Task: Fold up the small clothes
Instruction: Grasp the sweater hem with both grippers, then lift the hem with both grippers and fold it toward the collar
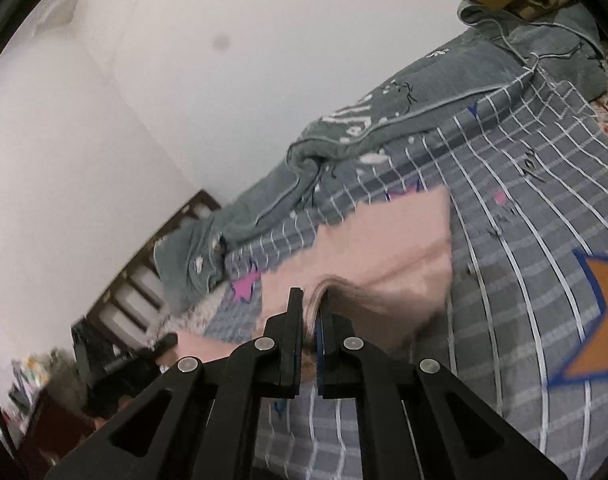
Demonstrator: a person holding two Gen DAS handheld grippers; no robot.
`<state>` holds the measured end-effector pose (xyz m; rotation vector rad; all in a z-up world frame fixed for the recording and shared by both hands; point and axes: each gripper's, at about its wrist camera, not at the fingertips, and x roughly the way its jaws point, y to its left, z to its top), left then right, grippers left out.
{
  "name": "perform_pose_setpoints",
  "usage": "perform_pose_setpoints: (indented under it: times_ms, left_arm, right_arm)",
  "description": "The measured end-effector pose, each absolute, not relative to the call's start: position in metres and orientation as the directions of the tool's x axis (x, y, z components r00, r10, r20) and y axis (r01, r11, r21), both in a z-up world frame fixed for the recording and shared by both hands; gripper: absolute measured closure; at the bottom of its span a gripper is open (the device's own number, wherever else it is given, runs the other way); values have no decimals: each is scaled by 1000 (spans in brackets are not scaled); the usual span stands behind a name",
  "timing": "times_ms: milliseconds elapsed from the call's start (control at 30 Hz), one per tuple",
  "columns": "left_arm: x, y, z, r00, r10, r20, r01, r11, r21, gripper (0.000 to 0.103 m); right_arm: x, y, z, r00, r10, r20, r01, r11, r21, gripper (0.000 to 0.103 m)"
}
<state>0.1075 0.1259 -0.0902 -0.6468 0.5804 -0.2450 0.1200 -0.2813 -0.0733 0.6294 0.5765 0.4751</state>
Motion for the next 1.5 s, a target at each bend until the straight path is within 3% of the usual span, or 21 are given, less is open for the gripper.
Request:
perform_pose_setpoints:
  times_ms: [300,633,700,733,767,800,833,1000,1167,1333,1500]
  left_arm:
    - [217,141,-111,828,-336,-449,-43,760,-649,96]
    - [325,143,-152,789,-305,-533,-140,756,-639,95]
    - [332,147,-161,792,-311,-525,-146,739,-657,88]
    - [333,150,-164,798,-307,-519,-146,737,-660,70]
    - [333,152,-167,806,-293,-514,-152,737,-658,45]
    - [333,153,-169,810,-287,-512,-154,737,-658,36]
    - [332,155,-170,815,-289,-502,-145,737,-660,35]
    - [338,153,-173,802,-269,-533,-169,755,-634,34]
    - [340,141,-179,778,-203,-594,-210,807,-552,34]
    - [340,125,-177,768,-125,-628,-216,873,-437,34]
    - [335,126,-174,765,-135,-629,-203,878,-434,33]
  right_arm:
    - [243,-277,-76,745,557,-367,-210,718,664,98]
    - [361,-244,-128,704,502,-503,-161,802,575,96]
    - [369,-242,-137,722,445,-530,-129,839,528,86]
    - [371,-242,-142,728,425,-538,-130,856,500,73]
    - [371,-241,-146,727,420,-543,-137,863,486,67]
    - [370,-242,-151,723,419,-549,-146,869,472,65]
    - [371,-241,-155,718,417,-558,-152,876,458,65]
    - [373,-235,-174,696,341,-632,-146,929,340,65]
    - [379,-238,-192,647,344,-681,-120,927,355,64]
    - [379,-238,-193,648,330,-687,-107,932,347,70]
    - [364,-242,-176,687,260,-679,-101,959,265,68]
